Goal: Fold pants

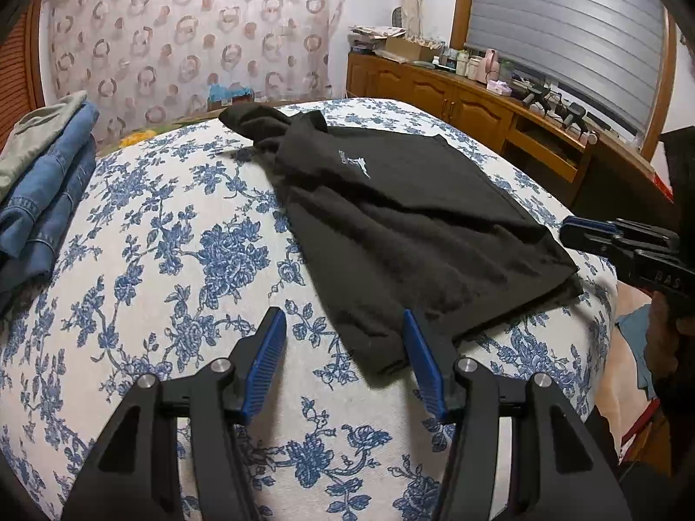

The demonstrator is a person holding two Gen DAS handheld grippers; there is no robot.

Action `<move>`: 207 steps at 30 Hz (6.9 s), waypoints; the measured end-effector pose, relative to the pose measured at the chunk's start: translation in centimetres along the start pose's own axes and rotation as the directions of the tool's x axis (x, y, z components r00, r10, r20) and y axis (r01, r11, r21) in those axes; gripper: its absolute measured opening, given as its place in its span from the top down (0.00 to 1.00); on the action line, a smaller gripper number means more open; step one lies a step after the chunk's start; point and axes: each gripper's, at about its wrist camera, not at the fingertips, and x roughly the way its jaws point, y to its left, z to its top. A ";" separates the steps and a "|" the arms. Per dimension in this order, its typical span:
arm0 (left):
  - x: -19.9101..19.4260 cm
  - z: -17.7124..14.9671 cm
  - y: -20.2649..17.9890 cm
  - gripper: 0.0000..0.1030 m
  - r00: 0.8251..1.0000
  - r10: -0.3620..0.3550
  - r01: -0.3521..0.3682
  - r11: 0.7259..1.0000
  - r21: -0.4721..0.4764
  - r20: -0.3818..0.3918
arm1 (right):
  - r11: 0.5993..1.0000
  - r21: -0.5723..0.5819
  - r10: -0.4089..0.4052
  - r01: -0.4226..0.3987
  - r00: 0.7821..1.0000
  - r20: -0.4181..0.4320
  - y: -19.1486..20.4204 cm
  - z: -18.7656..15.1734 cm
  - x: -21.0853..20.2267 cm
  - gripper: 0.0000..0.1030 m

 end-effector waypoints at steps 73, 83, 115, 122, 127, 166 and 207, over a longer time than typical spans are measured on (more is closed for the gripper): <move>1.5 6.9 7.5 0.46 0.999 0.019 -0.018 0.999 -0.030 0.036 | 0.940 -0.256 0.172 -0.227 0.960 -0.219 8.8 11.4 14.7 0.73; 2.6 7.7 6.6 0.46 1.000 0.004 -0.004 1.000 0.002 0.009 | 0.952 -0.211 0.187 -0.222 0.967 -0.176 6.0 12.5 13.7 0.97; 7.0 8.2 3.7 0.46 0.995 -0.036 0.041 0.997 0.059 -0.091 | 0.999 -0.001 0.049 -0.050 0.982 -0.180 -2.2 12.7 13.6 0.66; 7.0 8.3 3.8 0.45 0.995 -0.035 0.041 0.997 0.060 -0.091 | 0.999 -0.037 0.015 -0.024 0.974 -0.227 -1.8 12.8 15.2 0.66; 7.0 8.3 3.9 0.46 0.995 -0.041 0.046 0.998 0.053 -0.089 | 0.998 -0.034 0.050 -0.058 0.979 -0.197 -2.3 13.2 14.8 0.95; 5.3 9.9 5.7 0.46 0.998 -0.061 0.061 0.998 0.004 -0.027 | 0.985 -0.078 -0.162 0.153 0.980 -0.118 -6.4 12.7 13.3 0.73; 11.2 19.3 6.6 0.75 0.999 -0.032 0.034 0.995 0.092 -0.025 | 0.981 -0.097 -0.178 0.166 0.976 -0.127 -6.7 12.3 14.1 0.73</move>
